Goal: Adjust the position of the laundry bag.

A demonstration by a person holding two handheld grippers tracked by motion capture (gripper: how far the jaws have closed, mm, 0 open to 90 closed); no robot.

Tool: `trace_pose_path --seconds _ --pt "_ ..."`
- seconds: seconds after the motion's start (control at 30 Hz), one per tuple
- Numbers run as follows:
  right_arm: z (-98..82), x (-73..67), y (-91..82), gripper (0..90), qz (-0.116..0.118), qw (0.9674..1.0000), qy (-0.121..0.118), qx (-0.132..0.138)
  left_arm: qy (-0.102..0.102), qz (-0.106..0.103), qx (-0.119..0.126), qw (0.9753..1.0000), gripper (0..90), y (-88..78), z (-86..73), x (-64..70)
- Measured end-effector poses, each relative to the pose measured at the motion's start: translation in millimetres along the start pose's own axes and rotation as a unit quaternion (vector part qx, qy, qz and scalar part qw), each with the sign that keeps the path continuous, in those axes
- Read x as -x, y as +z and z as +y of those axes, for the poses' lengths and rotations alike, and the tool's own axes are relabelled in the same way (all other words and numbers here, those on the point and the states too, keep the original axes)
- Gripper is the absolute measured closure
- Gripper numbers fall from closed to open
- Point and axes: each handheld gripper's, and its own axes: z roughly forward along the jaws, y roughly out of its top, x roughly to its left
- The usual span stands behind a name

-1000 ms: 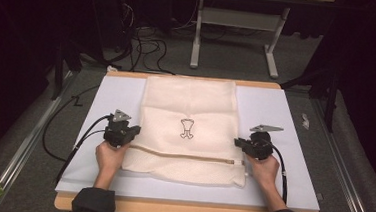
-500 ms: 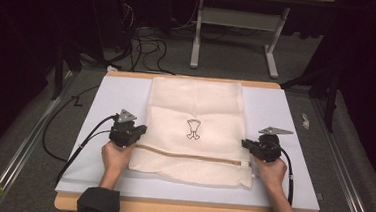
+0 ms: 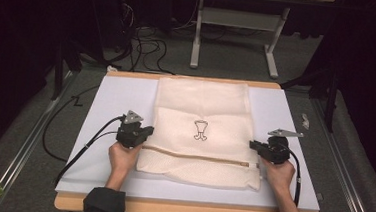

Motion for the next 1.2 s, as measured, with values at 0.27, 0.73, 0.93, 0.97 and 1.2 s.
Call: trace_pose_path --seconds 0.27,0.73,0.93,0.97,1.2 --pt "-4.1 9.3 -5.7 85.3 -0.006 0.9999 0.01 0.002 -0.005 -0.011 0.001 0.9999 87.1 6.4 0.7 6.7" --pt "-11.2 18.1 -8.8 84.5 -0.018 0.9997 0.016 -0.009 0.019 0.0 -0.021 0.9996 86.4 17.6 -5.3 16.8" --pt "-11.2 15.7 -6.0 83.4 -0.027 0.9995 0.006 -0.014 0.029 0.009 -0.024 0.9992 85.5 20.2 -9.0 18.7" --pt "-11.3 15.8 -5.9 83.0 -0.027 0.9995 0.007 -0.014 0.03 0.009 -0.025 0.9992 85.4 20.4 -9.2 18.8" --pt "-13.2 16.5 -8.2 69.4 -0.031 0.9993 0.017 -0.004 0.038 0.018 -0.02 0.9989 74.4 19.1 -11.6 20.1"
